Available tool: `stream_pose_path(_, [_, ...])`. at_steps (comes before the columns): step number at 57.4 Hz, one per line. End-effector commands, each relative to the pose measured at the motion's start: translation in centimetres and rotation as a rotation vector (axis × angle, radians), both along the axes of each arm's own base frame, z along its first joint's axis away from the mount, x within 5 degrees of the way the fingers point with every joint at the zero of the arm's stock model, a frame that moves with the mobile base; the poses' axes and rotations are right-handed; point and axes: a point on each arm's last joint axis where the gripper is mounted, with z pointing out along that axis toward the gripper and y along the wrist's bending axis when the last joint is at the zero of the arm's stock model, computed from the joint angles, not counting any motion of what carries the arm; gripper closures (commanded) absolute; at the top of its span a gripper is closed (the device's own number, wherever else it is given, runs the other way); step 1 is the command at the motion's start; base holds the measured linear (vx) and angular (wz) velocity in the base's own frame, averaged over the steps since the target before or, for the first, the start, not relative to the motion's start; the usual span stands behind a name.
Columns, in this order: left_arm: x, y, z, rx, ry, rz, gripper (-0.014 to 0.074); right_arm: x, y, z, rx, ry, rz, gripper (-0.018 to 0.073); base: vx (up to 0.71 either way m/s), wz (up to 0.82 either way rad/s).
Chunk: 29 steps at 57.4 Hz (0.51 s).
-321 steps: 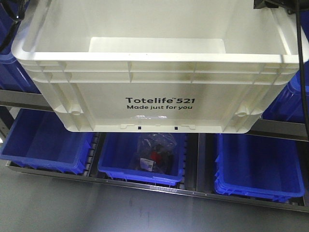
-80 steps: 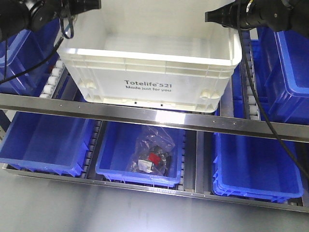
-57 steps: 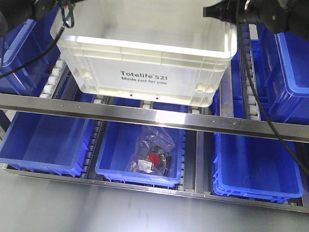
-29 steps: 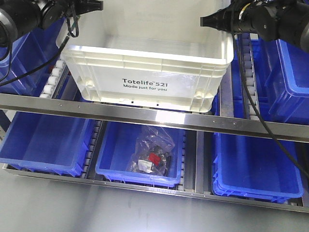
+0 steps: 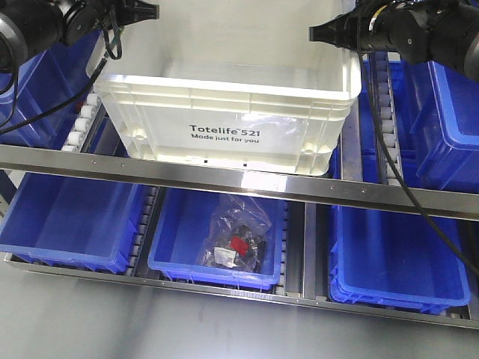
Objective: Place moving items into box and shelve
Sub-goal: 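Push the tote with both grippers forward onto the shelf roller track, then open both grippers to release the tote rims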
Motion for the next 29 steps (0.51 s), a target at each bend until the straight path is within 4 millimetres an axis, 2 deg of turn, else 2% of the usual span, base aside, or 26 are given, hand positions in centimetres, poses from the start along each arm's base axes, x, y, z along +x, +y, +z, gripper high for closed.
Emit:
stream_pose_path(1, [-1.61,-1.28,7.00,-0.062,-0.257,-0.091,0.0542,-0.90,1.09,6.57,0.048,-0.297,0.075,0.0480,0.00,0.00])
stream_pose_path(9, [-1.61,-1.29,6.99,-0.073,-0.255,-0.090,0.0437,-0.90,1.09,6.55,0.054,-0.294,0.072,0.0335,0.00,0.00])
stream_pose_path(18, [-1.61,-1.29,6.99,-0.073,-0.255,-0.090,0.0239,-0.90,1.09,6.57,0.055,-0.296,0.072,0.0164,0.00,0.00])
stream_pose_path(23, [-1.61,-1.29,7.00,-0.071,-0.256,-0.091,0.0143,-0.89,1.11,6.63,0.057,-0.302,0.074,0.0113,0.00,0.00])
stream_pose_path(29, [-1.61,-1.29,6.99,-0.071,-0.256,-0.090,0.0060,-0.89,1.12,6.66,0.057,-0.305,0.075,0.0106,0.00,0.00])
